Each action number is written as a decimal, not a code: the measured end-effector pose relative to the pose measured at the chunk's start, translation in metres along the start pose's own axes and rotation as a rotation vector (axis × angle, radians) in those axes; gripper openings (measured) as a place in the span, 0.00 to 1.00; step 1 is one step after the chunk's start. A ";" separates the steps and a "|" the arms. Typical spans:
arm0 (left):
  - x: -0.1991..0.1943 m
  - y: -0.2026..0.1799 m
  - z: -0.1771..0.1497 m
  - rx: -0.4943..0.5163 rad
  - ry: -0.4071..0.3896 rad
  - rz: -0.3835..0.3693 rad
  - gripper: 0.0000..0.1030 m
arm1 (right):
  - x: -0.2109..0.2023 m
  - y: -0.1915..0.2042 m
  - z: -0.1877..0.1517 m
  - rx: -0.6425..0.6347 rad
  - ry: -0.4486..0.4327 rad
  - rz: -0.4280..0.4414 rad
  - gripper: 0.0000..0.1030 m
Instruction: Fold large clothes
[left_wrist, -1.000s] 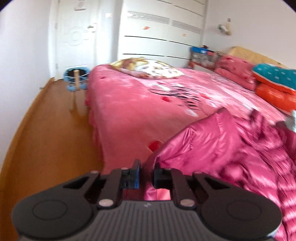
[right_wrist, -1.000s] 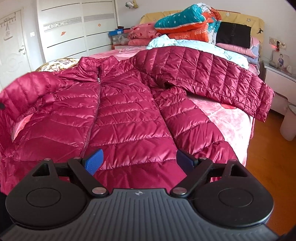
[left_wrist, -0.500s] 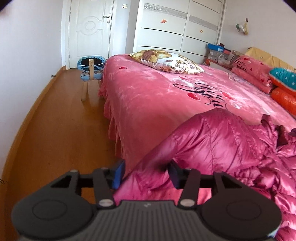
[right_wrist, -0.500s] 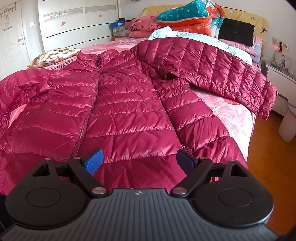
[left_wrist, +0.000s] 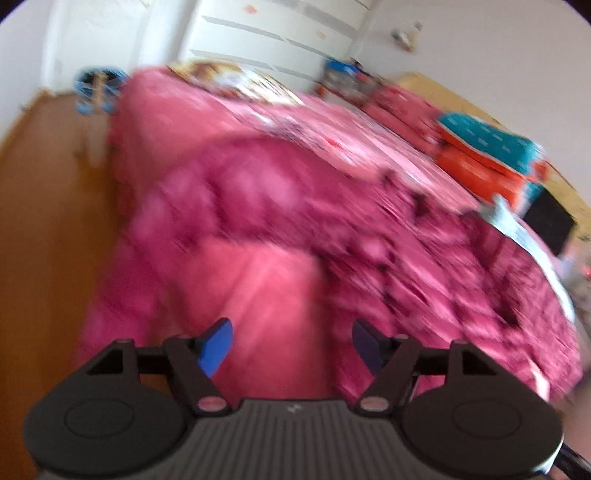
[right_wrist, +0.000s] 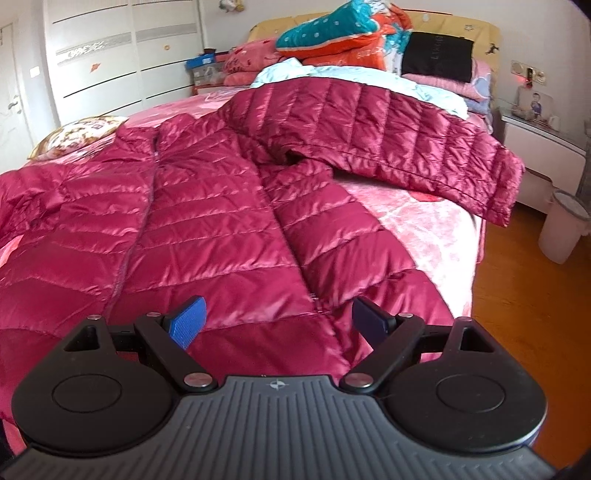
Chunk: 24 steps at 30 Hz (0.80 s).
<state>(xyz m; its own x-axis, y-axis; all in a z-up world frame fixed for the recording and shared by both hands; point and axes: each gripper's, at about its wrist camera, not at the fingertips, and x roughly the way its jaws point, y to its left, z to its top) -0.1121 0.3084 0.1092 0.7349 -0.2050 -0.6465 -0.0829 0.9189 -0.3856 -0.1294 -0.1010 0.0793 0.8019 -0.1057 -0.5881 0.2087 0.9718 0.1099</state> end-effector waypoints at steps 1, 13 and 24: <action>0.001 -0.007 -0.008 0.001 0.026 -0.029 0.70 | 0.000 -0.002 0.000 0.005 -0.002 -0.002 1.00; 0.045 -0.034 -0.069 -0.014 0.237 -0.124 0.70 | -0.005 -0.021 -0.002 0.070 -0.012 -0.007 1.00; 0.053 -0.055 -0.089 0.020 0.257 -0.182 0.73 | -0.012 -0.054 -0.006 0.187 -0.037 -0.060 1.00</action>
<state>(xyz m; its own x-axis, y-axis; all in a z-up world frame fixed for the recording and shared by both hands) -0.1280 0.2170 0.0375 0.5424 -0.4429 -0.7139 0.0494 0.8651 -0.4991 -0.1537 -0.1511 0.0751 0.8039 -0.1737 -0.5688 0.3547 0.9077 0.2242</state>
